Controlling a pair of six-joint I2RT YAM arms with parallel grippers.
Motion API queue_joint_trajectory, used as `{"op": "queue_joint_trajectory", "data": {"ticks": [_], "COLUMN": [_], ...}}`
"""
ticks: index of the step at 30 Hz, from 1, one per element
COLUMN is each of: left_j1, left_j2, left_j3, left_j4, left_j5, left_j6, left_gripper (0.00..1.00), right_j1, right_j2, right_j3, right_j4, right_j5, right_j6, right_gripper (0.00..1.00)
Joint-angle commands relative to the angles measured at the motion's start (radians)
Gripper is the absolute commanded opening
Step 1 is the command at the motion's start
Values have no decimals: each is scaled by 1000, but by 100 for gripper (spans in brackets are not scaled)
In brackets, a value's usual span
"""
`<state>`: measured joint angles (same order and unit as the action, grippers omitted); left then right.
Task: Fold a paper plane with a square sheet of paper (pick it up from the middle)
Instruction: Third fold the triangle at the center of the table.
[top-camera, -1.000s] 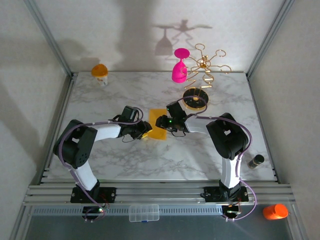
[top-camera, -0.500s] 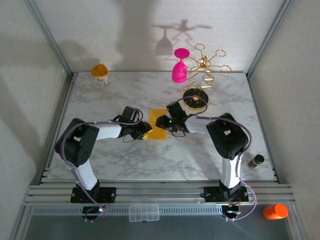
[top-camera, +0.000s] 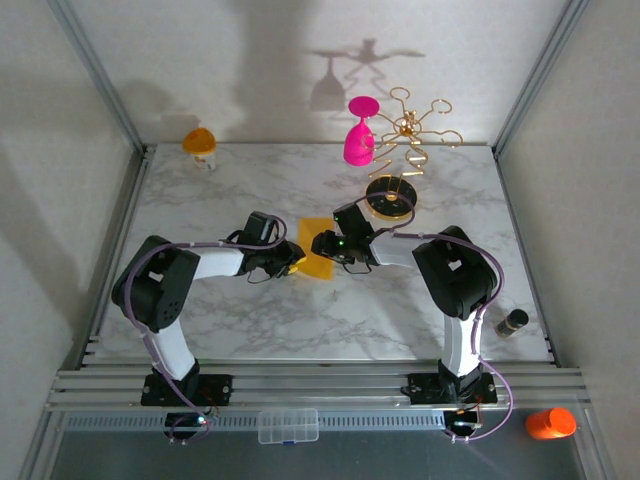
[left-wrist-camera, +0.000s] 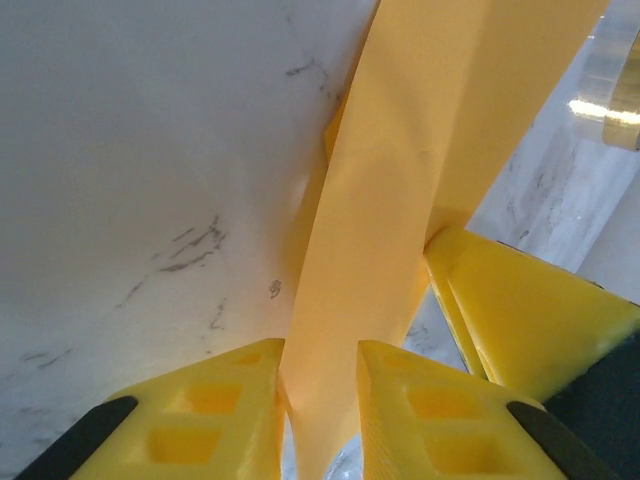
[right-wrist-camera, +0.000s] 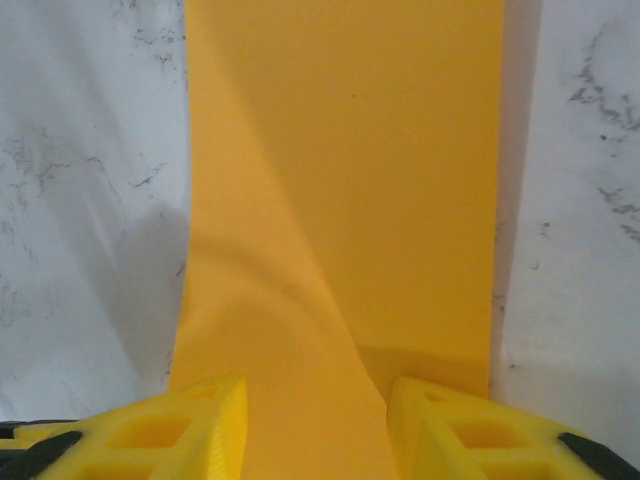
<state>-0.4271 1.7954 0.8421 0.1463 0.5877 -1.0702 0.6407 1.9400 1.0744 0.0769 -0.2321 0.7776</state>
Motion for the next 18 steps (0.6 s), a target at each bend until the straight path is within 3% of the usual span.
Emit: {"op": "queue_joint_trajectory", "data": {"ticks": [1,8,14,18], "left_j1": [13,27,31,33], "left_j2": [26,45,43,18], "left_j3": [2,13,25,25], "left_j4": [26,32,15,3], "left_j5": [27,32,36,26], "left_j6": [19,31,45,33], "left_gripper": [25,20,4,0], "right_j1": [-7,-6,-13,-15], "right_j2": [31,24,-11,-86], "right_j3": [-44,-52,-47,-33], "right_j4": [-94,-82,-57,-31], "right_j5": [26,24,25,56], "right_j6": [-6,-11,-58,-167], "right_gripper": [43,43,44,52]}}
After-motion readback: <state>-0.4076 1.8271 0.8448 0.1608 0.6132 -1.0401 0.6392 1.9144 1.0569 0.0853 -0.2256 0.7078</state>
